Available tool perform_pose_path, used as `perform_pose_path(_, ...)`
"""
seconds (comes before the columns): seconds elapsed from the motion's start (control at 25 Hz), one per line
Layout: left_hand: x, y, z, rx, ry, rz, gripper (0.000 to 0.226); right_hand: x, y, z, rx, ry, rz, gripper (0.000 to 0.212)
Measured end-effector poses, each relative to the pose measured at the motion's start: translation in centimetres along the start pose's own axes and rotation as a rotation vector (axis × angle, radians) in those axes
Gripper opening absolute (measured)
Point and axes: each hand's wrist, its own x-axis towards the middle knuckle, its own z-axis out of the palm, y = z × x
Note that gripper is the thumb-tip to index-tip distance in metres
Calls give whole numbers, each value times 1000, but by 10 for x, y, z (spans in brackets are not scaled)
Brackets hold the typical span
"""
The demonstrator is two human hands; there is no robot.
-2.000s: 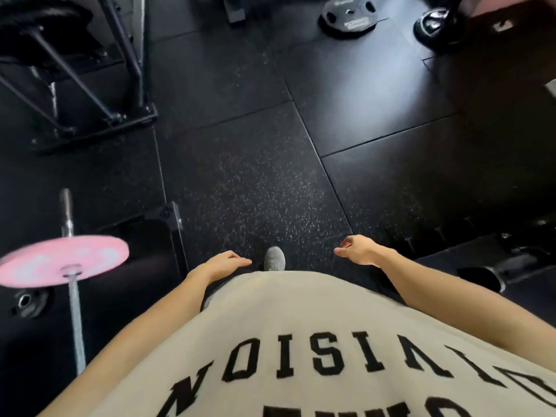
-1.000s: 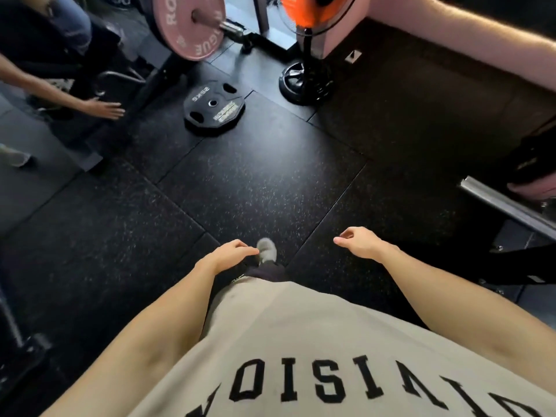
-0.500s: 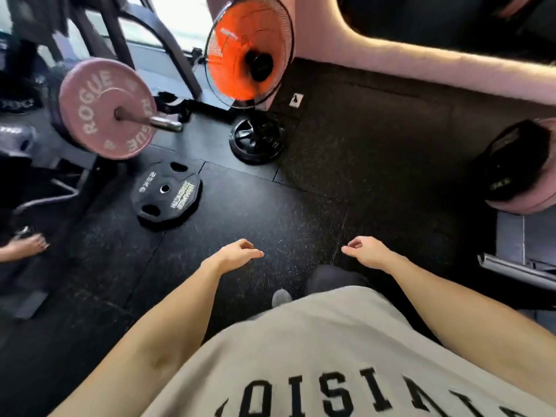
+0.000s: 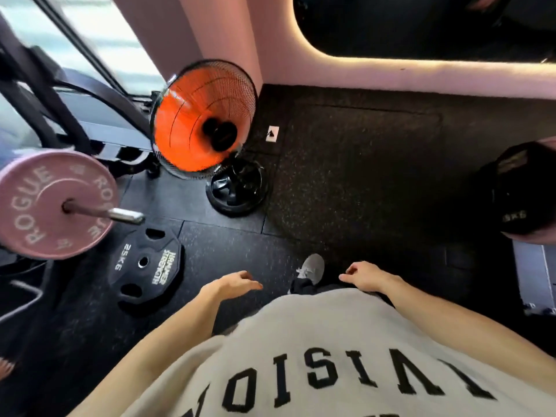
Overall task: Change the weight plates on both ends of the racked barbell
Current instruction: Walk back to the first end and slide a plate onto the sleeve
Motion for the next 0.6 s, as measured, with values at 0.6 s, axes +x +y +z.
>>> perform_pose_path(0.6, 217, 336, -338, 45, 130, 204, 31, 187, -115, -362, 331, 173, 67, 53)
